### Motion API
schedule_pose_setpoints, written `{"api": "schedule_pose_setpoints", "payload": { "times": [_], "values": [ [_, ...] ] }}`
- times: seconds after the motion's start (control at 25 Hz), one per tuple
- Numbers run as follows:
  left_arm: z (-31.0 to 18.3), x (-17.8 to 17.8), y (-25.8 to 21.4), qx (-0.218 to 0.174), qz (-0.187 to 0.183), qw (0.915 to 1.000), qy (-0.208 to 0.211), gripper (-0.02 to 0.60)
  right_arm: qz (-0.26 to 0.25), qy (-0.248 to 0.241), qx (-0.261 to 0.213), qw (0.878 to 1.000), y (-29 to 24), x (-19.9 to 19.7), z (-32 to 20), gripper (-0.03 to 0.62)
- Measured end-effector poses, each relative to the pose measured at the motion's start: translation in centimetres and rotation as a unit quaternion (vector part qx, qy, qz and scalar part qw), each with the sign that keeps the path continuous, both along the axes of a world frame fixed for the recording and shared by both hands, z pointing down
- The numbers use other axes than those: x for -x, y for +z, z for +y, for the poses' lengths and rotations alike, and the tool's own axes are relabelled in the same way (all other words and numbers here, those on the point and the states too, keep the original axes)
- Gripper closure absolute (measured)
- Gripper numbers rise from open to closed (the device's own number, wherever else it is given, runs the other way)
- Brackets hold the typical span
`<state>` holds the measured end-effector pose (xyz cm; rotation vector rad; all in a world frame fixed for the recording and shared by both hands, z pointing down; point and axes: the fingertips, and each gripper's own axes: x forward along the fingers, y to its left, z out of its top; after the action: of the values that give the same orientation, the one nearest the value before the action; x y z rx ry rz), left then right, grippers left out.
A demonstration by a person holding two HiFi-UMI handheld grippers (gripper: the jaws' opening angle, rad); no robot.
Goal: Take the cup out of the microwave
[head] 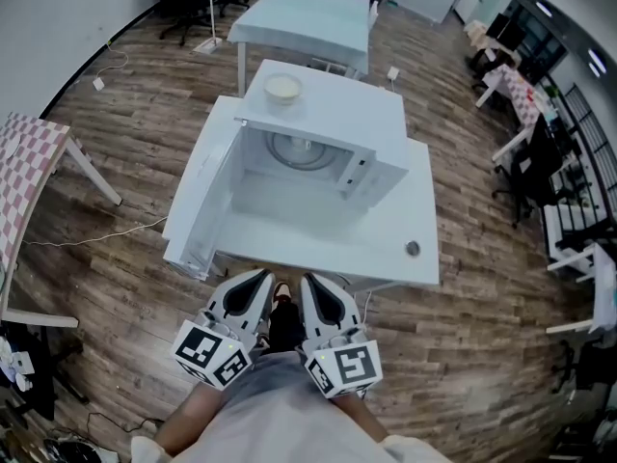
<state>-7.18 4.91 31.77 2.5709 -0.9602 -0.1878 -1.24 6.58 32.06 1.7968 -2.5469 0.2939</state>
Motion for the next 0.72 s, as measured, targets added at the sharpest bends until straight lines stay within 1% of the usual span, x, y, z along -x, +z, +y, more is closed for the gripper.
{"api": "schedule_pose_setpoints", "payload": {
  "times": [0.2, 0.44, 0.64, 0.72],
  "values": [
    [-1.6, 0.0, 0.1, 0.003, 0.002, 1.0, -0.001, 0.566, 0.002, 0.002, 0.002, 1.0, 0.4, -0.3, -1.8, 0.571],
    [-3.2, -0.7, 0.5, 0.011, 0.005, 0.9999, 0.002, 0.566, 0.014, 0.021, 0.011, 1.0, 1.5, -1.8, -4.5, 0.571],
    [-4.7, -0.9, 0.9, 0.01, -0.012, 0.9999, -0.007, 0.566, 0.016, 0.025, 0.01, 1.0, 1.9, -2.4, -6.8, 0.571],
    [-5.4, -1.1, 1.1, 0.013, -0.011, 0.9998, -0.009, 0.566, 0.018, 0.022, 0.012, 1.0, 2.3, -2.4, -7.9, 0.571]
  ]
}}
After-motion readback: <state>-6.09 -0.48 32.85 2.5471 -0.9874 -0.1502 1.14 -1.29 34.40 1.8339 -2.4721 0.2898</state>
